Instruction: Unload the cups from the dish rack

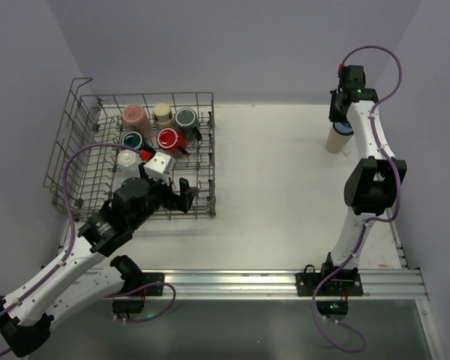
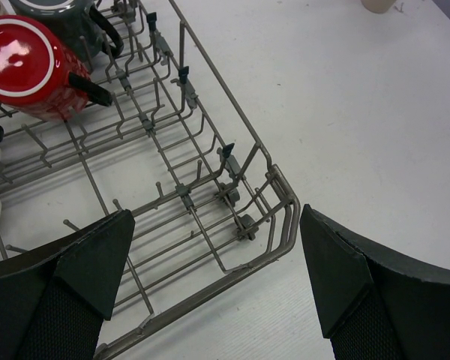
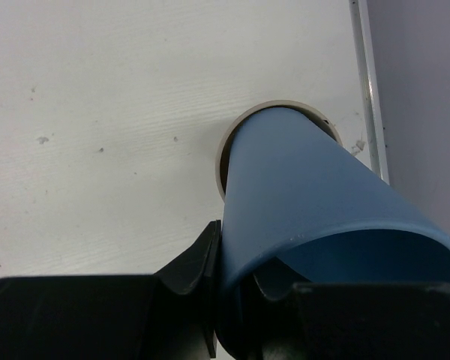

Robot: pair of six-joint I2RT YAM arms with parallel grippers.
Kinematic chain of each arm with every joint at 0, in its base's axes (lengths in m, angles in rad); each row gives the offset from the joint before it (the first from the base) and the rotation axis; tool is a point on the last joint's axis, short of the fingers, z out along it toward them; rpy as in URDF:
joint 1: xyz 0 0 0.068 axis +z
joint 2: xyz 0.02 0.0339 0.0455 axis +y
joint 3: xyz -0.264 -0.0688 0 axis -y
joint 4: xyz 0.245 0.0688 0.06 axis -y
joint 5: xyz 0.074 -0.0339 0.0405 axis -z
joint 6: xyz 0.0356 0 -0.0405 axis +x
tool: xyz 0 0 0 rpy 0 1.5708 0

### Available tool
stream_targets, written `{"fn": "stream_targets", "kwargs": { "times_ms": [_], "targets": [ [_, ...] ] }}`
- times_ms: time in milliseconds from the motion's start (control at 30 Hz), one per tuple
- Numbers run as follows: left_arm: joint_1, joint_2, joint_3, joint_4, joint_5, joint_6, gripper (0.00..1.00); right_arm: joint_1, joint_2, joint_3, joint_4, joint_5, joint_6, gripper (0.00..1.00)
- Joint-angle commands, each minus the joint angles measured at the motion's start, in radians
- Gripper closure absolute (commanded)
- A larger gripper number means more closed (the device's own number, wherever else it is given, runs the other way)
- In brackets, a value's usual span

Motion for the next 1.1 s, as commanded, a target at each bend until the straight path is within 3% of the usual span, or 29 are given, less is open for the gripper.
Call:
{"fn": "stream_targets", "kwargs": {
  "times_ms": [0, 300, 500, 600, 667, 733, 833, 867, 1067],
  "targets": [
    [0.01, 0.005, -0.007, 0.042, -0.006, 0.013, 0.0, -0.005, 0.012, 0.068, 0.002, -0.006, -0.021, 0.83],
    [0.025, 0.022, -0.006, 0.042, -0.008, 0.011, 0.0, -0.007, 0.026, 0.084, 0.004, -0.006, -0.026, 0.68],
    [0.036, 0.033, -0.003, 0.045, -0.009, 0.011, 0.0, -0.005, -0.005, 0.071, 0.016, -0.009, -0.024, 0.65],
    [0.047, 0.041, 0.002, 0.043, -0.031, 0.011, 0.0, -0.002, -0.042, 0.062, 0.027, -0.033, 0.003, 0.57],
    [0.052, 0.05, 0.011, 0.04, -0.057, 0.009, 0.0, 0.007, -0.117, 0.038, 0.065, -0.094, 0.043, 0.46],
    [0.053, 0.067, 0.032, 0.024, -0.145, -0.012, 0.0, 0.025, -0.233, -0.068, 0.129, -0.166, 0.086, 0.31],
    [0.053, 0.093, 0.077, -0.054, -0.329, -0.058, 0.0, 0.131, -0.401, -0.276, 0.306, -0.203, 0.149, 0.19],
    [0.053, 0.105, 0.095, -0.076, -0.412, -0.078, 0.0, 0.157, -0.439, -0.335, 0.394, -0.208, 0.163, 0.11],
    [0.067, 0.24, 0.301, -0.243, -0.56, -0.104, 0.0, 0.338, -0.659, -0.726, 0.674, -0.312, 0.309, 0.03]
  ]
}}
